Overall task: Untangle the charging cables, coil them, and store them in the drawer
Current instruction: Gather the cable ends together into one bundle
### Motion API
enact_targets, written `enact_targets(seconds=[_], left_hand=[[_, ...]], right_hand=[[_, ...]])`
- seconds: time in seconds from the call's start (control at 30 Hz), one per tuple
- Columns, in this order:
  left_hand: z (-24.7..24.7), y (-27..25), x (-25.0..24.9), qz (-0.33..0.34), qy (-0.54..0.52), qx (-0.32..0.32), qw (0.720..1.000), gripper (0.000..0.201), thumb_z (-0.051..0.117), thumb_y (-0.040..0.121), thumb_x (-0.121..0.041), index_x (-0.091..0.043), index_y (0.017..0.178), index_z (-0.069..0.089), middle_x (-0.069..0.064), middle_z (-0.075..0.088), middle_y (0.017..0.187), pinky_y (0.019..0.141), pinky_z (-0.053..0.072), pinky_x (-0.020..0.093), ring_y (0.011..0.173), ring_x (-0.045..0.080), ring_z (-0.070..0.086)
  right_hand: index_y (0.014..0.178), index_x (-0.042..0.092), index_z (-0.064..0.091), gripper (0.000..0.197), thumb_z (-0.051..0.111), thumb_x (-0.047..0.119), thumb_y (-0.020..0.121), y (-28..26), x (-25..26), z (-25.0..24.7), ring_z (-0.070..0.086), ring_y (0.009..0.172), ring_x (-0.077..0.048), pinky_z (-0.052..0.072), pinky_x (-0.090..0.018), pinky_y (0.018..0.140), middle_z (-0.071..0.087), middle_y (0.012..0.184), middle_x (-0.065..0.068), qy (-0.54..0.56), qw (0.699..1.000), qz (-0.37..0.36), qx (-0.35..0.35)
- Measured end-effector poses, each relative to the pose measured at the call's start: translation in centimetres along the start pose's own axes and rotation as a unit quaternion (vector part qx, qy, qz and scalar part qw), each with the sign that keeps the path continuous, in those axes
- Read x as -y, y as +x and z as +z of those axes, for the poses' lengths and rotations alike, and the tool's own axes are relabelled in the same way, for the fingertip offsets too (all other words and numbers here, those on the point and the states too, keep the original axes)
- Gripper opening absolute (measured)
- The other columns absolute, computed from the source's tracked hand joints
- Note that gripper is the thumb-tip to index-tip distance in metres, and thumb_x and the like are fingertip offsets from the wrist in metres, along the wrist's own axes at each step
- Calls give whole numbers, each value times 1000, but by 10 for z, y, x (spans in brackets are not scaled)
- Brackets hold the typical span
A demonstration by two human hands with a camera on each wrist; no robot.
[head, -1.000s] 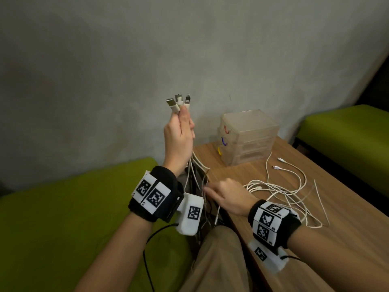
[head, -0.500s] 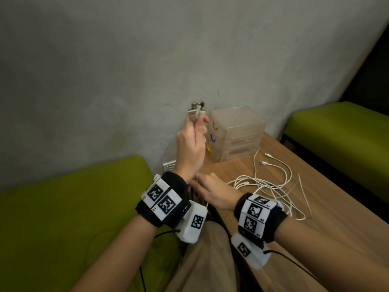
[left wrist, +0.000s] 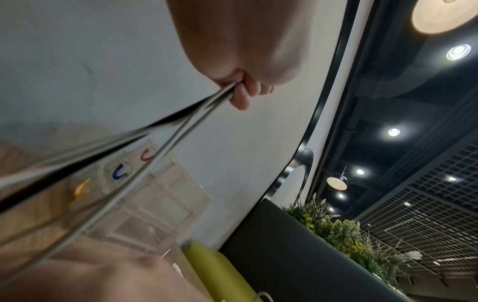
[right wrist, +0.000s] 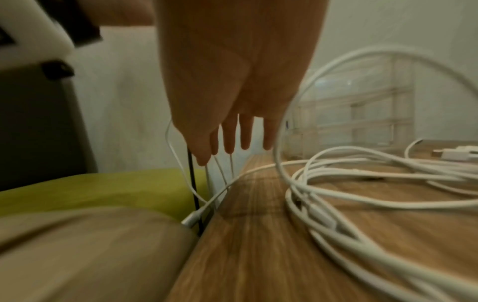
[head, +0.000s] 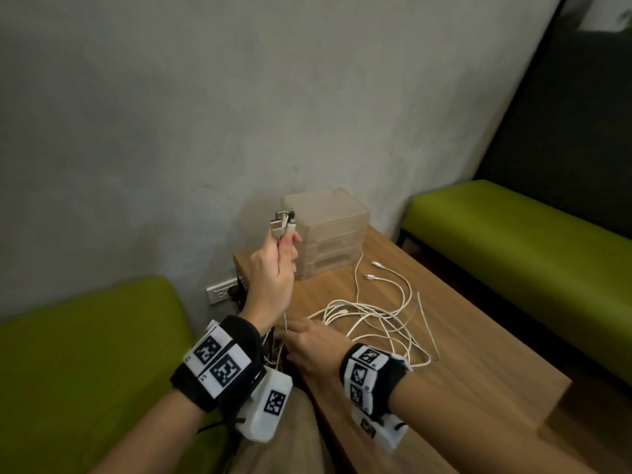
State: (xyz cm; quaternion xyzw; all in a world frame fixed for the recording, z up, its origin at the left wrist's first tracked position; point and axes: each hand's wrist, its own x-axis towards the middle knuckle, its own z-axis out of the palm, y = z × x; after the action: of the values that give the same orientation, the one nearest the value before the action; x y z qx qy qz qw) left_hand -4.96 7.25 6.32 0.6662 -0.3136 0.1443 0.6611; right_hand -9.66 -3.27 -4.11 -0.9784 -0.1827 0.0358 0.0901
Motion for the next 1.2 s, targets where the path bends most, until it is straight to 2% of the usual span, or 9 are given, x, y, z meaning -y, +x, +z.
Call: enact_targets(seconds=[0.17,0.43,0.57,0.7,0.77,0.87,0.93,1.07,1.2], left_hand=[[7,1,1,-6,8,26,1000,22,30,94,-28,-29,80,47,-11,37,57,52,36,22,50,2,40],[1,-9,1,-21,28,14,999,27,31,99,-19,-29,79,45,-10,38,58,47,35,26,47,4,39],[-9,-15,14,-50,67,-43,996,25,31,97,-26,-30,77,45,-10,39,58,53,39,35,50,5,40],[-19,-20,28,-82,82,-84,990,26,29,97,-30,-27,78,47,-8,42,62,60,42,43,56,15,44],[-13,-22,21,-96,78,-63,990,26,30,98,-32,-19,85,49,-9,44,63,60,42,39,56,12,46],[3,-23,0,-90,39,-6,995,30,39,87,-43,-15,92,50,-10,51,68,62,44,24,59,5,52],[14,-21,-6,-55,49,18,997,21,48,90,-33,-12,93,52,-12,52,71,61,41,10,62,1,53],[28,-17,-1,-42,97,6,994,14,45,95,-14,-12,81,48,-11,43,74,66,31,15,68,1,43],[28,-10,-1,-17,90,-11,996,20,41,96,-11,-9,80,52,-8,47,72,66,34,9,69,0,47]], right_hand=[[138,18,40,50,50,26,91,15,-4,11,32,132,-27,34,-47,103,33,147,-5,-34,995,33,84],[109,15,64,27,54,30,89,1,3,-8,48,109,-25,32,-44,90,54,112,-7,-100,994,40,28],[96,12,62,15,53,23,92,-13,-5,-42,60,82,-29,47,-41,72,60,92,-8,40,988,35,-145],[81,8,48,22,41,21,97,-25,-20,-77,57,62,-24,47,-41,62,61,69,-7,162,928,123,-312],[79,9,45,25,37,22,99,-27,-18,-85,56,56,-20,47,-42,61,60,62,-5,188,907,123,-357],[86,11,48,22,36,24,98,-22,2,-79,57,54,-20,49,-41,59,62,63,-5,182,919,85,-340],[101,10,54,21,37,22,96,-20,11,-71,59,56,-20,50,-35,57,65,70,-6,184,916,69,-349],[100,5,54,28,35,26,95,-22,9,-71,57,56,-21,43,-29,54,64,70,-8,152,908,60,-386],[91,9,51,22,37,25,97,-27,-3,-66,57,61,-22,44,-33,58,60,70,-4,149,934,69,-316]])
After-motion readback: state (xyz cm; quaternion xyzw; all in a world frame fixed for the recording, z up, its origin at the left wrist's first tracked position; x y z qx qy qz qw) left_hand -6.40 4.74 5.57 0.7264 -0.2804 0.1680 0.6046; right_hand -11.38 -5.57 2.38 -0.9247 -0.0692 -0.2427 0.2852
